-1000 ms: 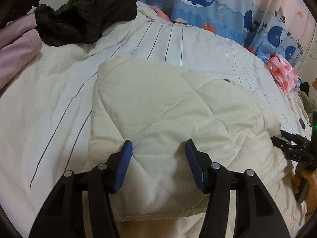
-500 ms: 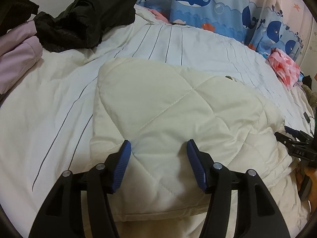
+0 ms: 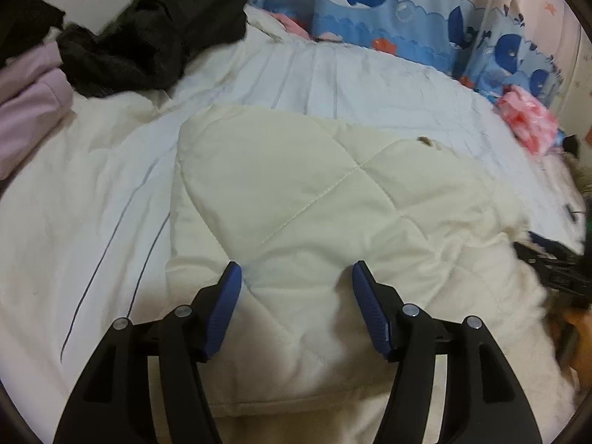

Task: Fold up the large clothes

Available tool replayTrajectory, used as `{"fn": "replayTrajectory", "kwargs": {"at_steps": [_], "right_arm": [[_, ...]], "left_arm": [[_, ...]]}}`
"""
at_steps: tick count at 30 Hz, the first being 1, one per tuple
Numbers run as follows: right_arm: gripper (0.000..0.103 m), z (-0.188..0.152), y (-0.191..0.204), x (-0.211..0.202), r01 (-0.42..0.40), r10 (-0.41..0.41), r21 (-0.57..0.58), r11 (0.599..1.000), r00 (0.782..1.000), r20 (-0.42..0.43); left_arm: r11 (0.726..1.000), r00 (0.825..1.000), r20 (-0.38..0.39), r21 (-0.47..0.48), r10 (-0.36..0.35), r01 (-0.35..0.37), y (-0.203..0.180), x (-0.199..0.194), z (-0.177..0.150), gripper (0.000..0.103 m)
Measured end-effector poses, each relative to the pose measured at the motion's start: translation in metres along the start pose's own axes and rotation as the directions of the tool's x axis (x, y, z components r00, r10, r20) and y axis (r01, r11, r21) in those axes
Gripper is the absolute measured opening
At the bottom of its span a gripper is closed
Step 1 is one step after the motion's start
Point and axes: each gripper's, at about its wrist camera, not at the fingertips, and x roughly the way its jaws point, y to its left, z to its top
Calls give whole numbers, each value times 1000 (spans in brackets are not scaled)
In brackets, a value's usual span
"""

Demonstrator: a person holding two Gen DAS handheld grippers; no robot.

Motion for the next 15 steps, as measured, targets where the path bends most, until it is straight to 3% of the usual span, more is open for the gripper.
{"fn": "replayTrajectory", "kwargs": {"at_steps": [2,5,7,9,12,15], "right_arm": [[91,4,-4,-16,-31,32,32,999,999,-41],[91,-9,-18,-67,-130,136,127,983,990,-46],[91,-34,-28,-105,-170,182,147,974,981,-72],[92,-64,-37,-132,-203,221,166,965,970,-100],[92,-112,-49,-153,-275,322,249,929,930,-175],[92,-152,-49,-164,-334,415,319,887,880,-233]], "left_arm": [[995,997,-15,-78,-69,68,20,-22,3,62],[966,986,75,-204,-147,160,67,-83,-3,75],[954,983,108,-250,-146,169,101,-120,-23,80],[948,987,80,-276,-142,158,134,-145,-57,81],[933,987,-18,-330,-159,144,162,-152,-107,81],[898,967,-85,-399,-239,187,181,-156,-168,81]]}}
